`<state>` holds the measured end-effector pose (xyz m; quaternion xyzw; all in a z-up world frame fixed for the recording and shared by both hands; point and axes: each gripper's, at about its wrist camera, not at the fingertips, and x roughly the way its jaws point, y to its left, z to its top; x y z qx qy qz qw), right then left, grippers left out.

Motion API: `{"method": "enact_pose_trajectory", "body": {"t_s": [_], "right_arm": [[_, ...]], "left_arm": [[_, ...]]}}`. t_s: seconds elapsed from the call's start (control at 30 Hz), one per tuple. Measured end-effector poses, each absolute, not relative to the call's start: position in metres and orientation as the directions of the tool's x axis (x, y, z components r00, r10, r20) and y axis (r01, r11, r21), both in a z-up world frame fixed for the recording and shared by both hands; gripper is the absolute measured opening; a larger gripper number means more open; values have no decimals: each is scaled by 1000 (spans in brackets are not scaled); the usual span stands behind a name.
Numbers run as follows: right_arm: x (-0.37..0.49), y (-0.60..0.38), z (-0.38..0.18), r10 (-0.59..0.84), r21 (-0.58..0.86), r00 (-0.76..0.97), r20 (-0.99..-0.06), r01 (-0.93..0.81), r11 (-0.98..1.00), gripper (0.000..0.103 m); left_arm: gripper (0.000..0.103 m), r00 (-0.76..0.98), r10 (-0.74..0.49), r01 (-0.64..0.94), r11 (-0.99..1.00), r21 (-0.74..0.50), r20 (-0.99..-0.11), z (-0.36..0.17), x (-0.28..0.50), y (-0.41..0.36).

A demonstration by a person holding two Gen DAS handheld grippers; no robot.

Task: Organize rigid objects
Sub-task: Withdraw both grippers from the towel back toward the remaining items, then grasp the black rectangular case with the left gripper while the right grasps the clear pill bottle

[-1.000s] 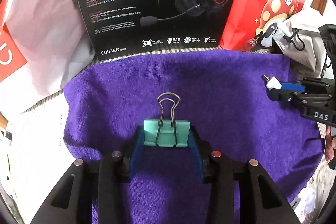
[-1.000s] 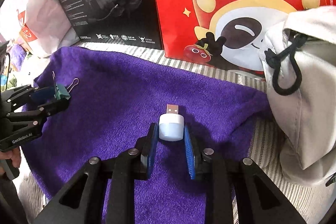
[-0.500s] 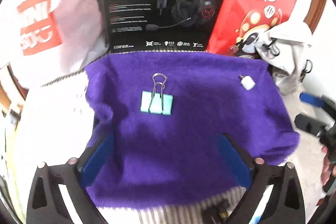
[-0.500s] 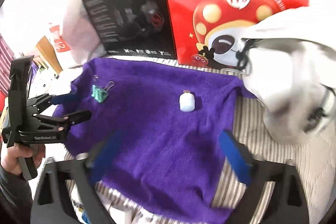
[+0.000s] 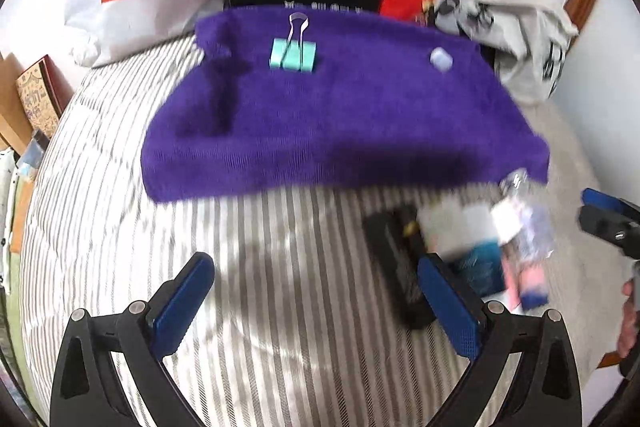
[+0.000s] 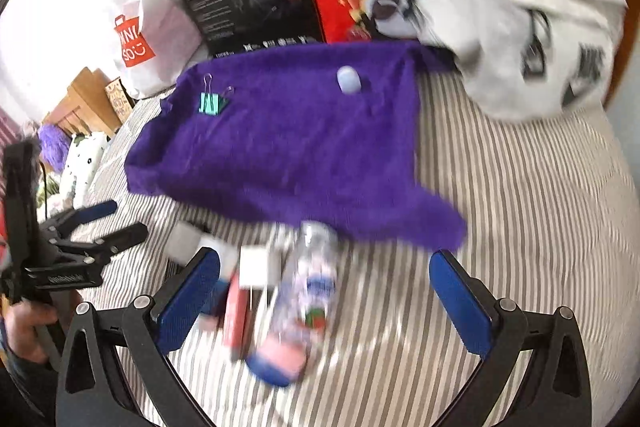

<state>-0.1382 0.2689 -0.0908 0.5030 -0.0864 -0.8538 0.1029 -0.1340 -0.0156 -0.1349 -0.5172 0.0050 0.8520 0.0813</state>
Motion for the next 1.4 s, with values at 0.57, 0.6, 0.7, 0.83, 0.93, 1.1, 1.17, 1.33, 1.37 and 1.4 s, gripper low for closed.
{"method": "enact_pose_trajectory", "body": {"t_s": [0.57, 0.6, 0.7, 0.83, 0.93, 1.1, 1.17, 1.33, 1.37, 1.4], "right_arm": [[-82, 294, -116, -237, 246, -422, -875, 35, -969, 103], [-82, 294, -116, -237, 245, -424, -874, 36, -969, 103], [-83, 295, -117, -242, 253, -434, -868, 34, -967, 103], [-90, 292, -118, -248, 274, -461, -852, 11, -962, 103], [-96, 284, -119, -225, 250, -476, -850, 10, -968, 103], [-110, 267, -120, -196, 205, -481, -855, 34, -978, 103], [-115, 257, -123, -183, 179, -474, -861, 55, -982, 103], [-126, 240, -140, -90, 60, -450, -888, 80, -995, 101], [-128, 240, -144, -78, 49, -442, -894, 76, -996, 100], [-128, 241, -145, -75, 48, -441, -894, 71, -996, 100]], "left_arm": [[103, -494, -12, -131, -987, 88, -869, -154, -129, 20], [103, -500, -11, -124, -989, 84, -866, -154, -128, 19], [100, -515, -3, -109, -992, 68, -857, -155, -128, 19], [71, -535, 64, -137, -991, 12, -843, -152, -122, 20], [50, -549, 87, -175, -985, 12, -831, -149, -116, 24], [22, -557, 111, -174, -985, -16, -823, -149, -116, 20], [21, -554, 126, -175, -984, -33, -823, -148, -112, 16], [21, -554, 137, -187, -982, -37, -821, -147, -107, 14], [21, -552, 140, -191, -981, -39, -822, -148, -108, 14], [21, -550, 144, -194, -980, -42, -822, -148, -108, 13]]}}
